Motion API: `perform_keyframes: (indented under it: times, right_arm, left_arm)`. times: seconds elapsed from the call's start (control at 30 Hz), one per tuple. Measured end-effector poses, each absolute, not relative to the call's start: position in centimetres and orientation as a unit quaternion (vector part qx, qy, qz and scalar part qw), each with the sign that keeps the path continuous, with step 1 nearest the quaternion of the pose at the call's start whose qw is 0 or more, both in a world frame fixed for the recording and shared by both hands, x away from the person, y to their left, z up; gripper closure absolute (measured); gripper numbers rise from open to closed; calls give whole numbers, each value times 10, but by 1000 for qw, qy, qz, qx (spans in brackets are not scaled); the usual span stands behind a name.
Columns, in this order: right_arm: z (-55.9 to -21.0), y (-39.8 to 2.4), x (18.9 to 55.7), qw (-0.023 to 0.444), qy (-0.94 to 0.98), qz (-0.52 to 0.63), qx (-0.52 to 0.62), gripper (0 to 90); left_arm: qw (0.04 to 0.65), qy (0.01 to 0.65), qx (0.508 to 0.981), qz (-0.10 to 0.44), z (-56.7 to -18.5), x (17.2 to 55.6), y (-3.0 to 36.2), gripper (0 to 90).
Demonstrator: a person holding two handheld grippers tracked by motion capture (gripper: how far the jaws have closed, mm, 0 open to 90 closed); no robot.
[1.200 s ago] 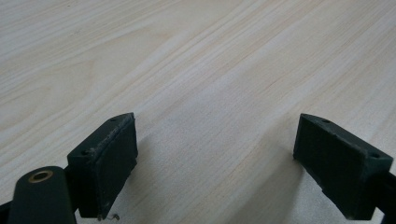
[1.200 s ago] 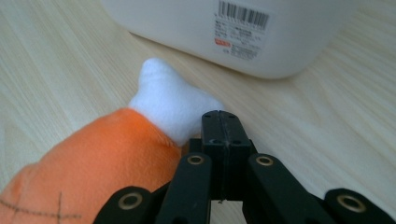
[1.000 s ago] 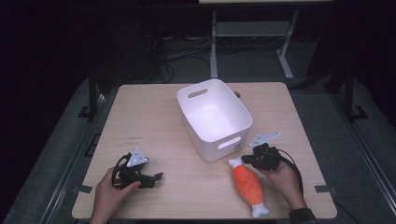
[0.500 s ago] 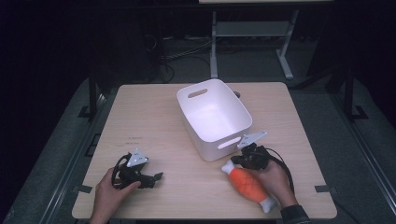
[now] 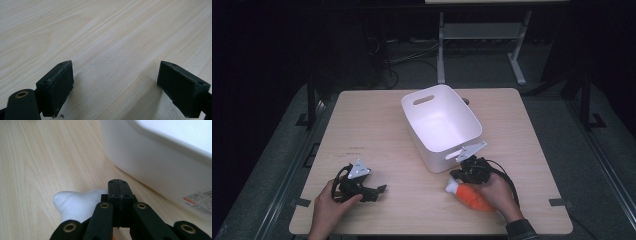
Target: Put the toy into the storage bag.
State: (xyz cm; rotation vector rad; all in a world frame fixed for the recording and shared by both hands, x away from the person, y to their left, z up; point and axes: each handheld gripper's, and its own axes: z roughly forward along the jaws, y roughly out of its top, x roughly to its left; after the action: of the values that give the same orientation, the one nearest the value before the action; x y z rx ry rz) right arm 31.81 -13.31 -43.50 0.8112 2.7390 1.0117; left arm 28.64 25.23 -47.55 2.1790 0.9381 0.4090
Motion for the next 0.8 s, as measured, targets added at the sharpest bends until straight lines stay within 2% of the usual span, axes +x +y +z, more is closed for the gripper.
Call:
perform_keyframes:
  times: [0.13, 0.37, 0.43, 0.47, 0.63, 0.67, 0.7, 0.73, 0.77, 0.8]
  right_arm:
    - [-431, -145, 318, 61, 897, 341, 276, 888]
    - [-424, -174, 315, 72, 884, 350, 303, 780]
    - [-422, -188, 313, 70, 878, 354, 315, 680]
    - [-422, -188, 313, 70, 878, 354, 315, 680]
    - [-421, -210, 304, 58, 871, 360, 329, 498]
    - [-420, -215, 299, 52, 871, 358, 333, 418]
    - [-420, -215, 299, 52, 871, 358, 333, 418]
    - [-421, -219, 295, 43, 871, 360, 333, 349]
    - [-421, -219, 295, 43, 871, 360, 333, 349]
    - [-421, -222, 290, 45, 871, 356, 335, 248]
  left_arm:
    - [359, 364, 845, 159, -475, 286, 252, 127]
    - [359, 364, 845, 159, -475, 286, 252, 127]
    - [359, 364, 845, 159, -475, 286, 252, 127]
    - [359, 364, 845, 159, -475, 286, 252, 127]
    - [359, 364, 845, 159, -475, 286, 252, 127]
    - [359, 364, 845, 159, -475, 286, 252, 127]
    - [359, 364, 845, 159, -475, 286, 252, 127]
    - [359, 364, 845, 159, -475, 286, 252, 127]
    - [359, 364, 845, 159, -475, 286, 252, 127]
    - [359, 364, 845, 159, -475, 286, 252, 127]
